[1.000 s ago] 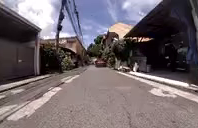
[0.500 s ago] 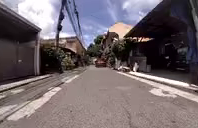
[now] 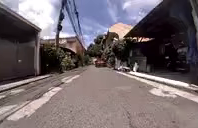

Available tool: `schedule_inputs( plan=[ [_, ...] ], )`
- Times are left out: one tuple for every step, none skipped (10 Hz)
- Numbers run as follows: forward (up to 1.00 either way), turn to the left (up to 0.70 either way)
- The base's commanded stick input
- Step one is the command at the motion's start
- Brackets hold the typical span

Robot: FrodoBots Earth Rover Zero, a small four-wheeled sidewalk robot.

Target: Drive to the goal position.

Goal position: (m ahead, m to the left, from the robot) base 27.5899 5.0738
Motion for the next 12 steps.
schedule_inputs(
  plan=[
    [0.7, 0.0],
    [0.7, 0.0],
    [0.7, 0.0],
    [0.7, 0.0],
    [0.7, 0.0],
    [0.7, 0.0],
    [0.7, 0.0],
    [0.7, 0.0],
    [0.7, 0.0],
    [0.7, 0.0],
    [0.7, 0.0],
    [0.7, 0.0]
  ],
)
